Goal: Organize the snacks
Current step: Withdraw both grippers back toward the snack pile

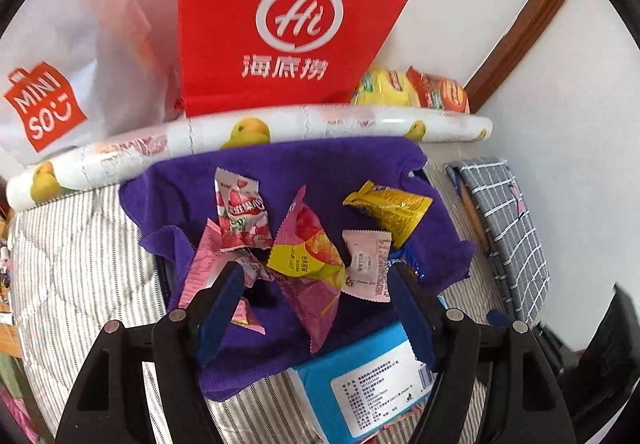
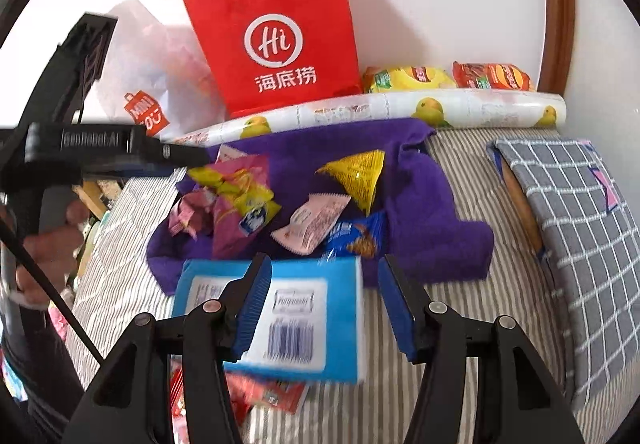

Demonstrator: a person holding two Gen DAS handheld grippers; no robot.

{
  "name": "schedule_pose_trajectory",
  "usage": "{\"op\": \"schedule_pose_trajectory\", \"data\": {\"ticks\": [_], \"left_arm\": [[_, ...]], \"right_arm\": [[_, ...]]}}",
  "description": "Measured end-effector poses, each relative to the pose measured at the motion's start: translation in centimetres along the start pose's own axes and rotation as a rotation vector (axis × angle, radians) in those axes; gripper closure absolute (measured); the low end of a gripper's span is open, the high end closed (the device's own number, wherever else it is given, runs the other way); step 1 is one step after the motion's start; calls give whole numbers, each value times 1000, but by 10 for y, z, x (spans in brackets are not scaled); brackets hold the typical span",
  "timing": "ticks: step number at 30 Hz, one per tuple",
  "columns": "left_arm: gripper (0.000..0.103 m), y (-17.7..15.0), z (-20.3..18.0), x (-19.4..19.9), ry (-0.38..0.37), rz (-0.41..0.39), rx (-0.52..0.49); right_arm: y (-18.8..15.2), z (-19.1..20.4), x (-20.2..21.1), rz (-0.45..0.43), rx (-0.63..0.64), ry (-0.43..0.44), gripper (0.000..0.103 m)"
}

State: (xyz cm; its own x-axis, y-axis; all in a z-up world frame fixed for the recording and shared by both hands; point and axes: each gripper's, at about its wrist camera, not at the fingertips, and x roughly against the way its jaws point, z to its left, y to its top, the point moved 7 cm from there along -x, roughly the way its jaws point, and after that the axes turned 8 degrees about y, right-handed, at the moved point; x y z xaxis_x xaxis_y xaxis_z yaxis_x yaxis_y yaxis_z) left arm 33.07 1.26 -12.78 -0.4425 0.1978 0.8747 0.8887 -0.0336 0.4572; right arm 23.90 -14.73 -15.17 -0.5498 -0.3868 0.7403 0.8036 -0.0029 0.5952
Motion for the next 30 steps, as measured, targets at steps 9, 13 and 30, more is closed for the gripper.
{"op": "schedule_pose_trajectory", "data": {"ticks": [9, 13, 30], "left_arm": [[31, -1, -12, 34, -39, -62, -30], [31, -3, -16, 42, -48, -79, -38], [31, -5, -24, 56, -50, -109, -65]], "right_arm": [[-41, 8, 8, 60, -3, -6, 48], [-65, 16, 7, 98, -4, 28, 48], [-101, 51, -35, 244, 178, 91, 40]]}}
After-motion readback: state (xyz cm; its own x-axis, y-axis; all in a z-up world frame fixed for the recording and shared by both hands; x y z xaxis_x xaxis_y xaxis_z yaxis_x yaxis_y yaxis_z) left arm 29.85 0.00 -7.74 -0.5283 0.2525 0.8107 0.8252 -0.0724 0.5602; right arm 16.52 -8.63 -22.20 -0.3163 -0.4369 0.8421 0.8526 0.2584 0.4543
